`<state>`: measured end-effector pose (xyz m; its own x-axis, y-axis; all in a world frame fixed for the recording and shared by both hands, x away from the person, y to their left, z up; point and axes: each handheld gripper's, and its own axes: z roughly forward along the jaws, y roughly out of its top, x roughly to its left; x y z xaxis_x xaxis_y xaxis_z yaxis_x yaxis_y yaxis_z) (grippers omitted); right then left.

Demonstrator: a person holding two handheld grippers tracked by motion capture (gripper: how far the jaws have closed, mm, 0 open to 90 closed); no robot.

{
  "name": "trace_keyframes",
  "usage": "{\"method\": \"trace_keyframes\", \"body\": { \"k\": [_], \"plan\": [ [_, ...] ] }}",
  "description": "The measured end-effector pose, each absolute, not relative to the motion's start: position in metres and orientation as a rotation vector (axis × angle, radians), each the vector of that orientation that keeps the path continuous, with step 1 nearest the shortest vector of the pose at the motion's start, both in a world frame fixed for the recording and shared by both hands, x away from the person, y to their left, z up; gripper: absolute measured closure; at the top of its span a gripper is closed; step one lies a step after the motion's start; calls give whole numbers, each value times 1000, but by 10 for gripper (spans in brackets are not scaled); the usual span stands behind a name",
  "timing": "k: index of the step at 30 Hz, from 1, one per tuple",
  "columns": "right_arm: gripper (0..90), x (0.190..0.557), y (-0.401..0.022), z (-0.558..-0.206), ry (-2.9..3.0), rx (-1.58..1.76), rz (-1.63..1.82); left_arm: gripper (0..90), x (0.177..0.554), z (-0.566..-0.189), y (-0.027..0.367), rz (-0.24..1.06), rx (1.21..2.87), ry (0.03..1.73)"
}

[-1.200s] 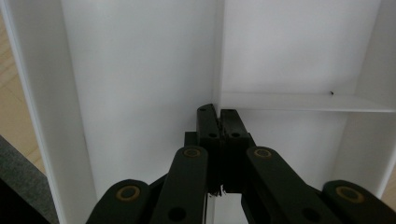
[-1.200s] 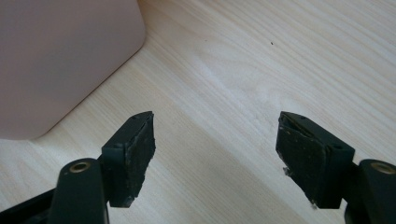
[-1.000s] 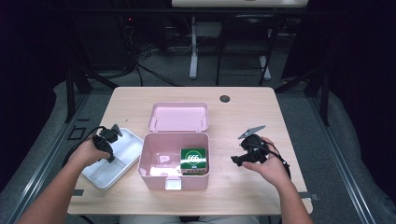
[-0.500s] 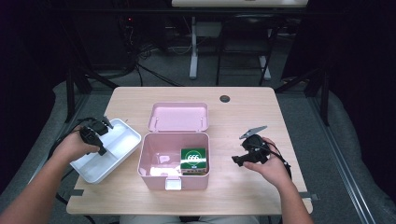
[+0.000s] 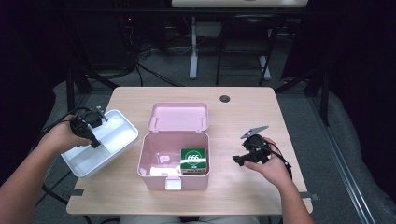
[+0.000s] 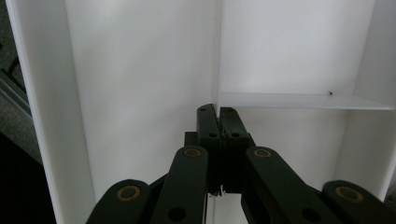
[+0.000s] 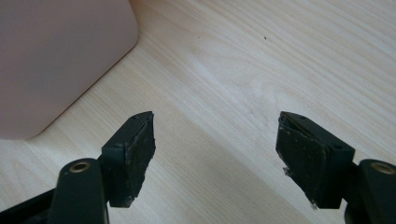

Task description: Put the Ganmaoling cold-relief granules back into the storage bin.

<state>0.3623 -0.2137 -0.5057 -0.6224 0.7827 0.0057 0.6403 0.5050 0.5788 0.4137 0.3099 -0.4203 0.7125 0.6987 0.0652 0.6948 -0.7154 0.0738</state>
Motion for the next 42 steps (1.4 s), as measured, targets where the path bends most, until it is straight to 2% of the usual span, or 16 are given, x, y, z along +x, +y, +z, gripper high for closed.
{"method": "trace_keyframes", "body": {
  "k": [8, 22, 42],
  "plan": [
    [279, 362, -213, -507, 2498, 1205, 790, 895, 411, -405, 306, 162, 2876, 1112],
    [279, 363, -213, -509, 2506, 1208, 784, 895, 408, -385, 288, 224, 2917, 920],
    [279, 364, -213, -510, 2491, 1217, 790, 896, 401, -374, 239, 256, 2996, 595]
  ]
}}
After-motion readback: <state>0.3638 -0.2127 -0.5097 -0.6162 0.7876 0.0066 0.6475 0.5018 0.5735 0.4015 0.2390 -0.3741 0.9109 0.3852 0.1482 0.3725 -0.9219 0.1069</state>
